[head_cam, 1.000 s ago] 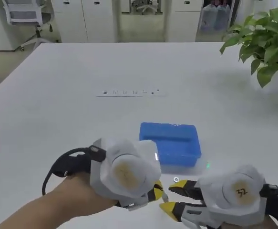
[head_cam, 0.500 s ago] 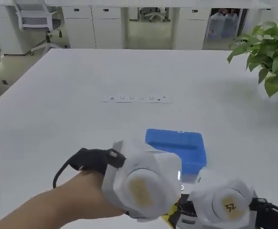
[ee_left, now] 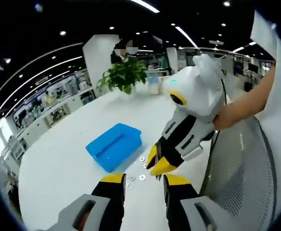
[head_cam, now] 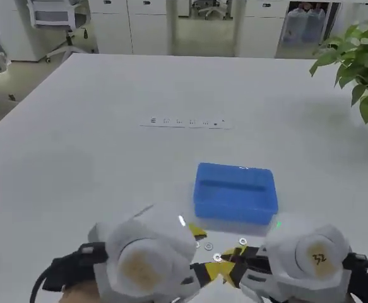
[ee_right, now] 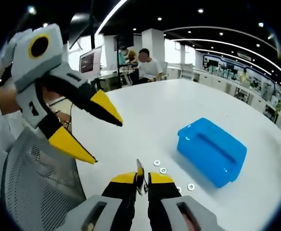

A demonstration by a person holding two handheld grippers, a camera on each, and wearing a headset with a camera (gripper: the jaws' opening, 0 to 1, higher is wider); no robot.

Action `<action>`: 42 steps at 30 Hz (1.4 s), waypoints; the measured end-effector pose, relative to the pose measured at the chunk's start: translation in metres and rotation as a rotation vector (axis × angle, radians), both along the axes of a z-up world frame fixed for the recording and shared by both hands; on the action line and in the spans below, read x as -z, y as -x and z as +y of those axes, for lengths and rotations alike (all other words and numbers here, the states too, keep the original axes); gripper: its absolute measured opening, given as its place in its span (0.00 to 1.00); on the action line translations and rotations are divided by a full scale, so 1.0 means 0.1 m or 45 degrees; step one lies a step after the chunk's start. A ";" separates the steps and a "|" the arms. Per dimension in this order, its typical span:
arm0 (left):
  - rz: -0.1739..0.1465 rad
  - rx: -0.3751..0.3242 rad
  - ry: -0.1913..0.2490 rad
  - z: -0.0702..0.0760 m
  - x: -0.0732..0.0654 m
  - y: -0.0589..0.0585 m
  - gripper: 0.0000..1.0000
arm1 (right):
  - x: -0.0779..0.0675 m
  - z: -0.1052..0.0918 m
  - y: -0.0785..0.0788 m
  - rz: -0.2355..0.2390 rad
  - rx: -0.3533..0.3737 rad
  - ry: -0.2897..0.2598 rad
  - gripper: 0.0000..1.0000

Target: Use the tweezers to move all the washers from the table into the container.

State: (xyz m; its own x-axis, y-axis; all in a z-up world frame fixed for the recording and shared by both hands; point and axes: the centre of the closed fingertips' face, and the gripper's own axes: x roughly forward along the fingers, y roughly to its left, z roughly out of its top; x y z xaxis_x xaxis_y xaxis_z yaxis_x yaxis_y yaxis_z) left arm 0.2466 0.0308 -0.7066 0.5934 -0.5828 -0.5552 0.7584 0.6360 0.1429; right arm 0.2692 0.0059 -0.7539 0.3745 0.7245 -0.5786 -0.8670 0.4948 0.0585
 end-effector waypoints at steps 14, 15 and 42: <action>-0.013 -0.413 0.067 0.52 0.17 0.02 0.49 | -0.17 0.23 -0.47 0.004 0.007 -0.101 0.05; -0.008 -0.424 0.070 0.53 0.18 0.02 0.50 | -0.17 0.26 -0.50 0.003 0.002 -0.102 0.05; -0.062 -0.528 0.200 0.60 0.13 -0.11 0.99 | 0.19 0.48 -0.59 0.062 -0.069 -0.033 0.05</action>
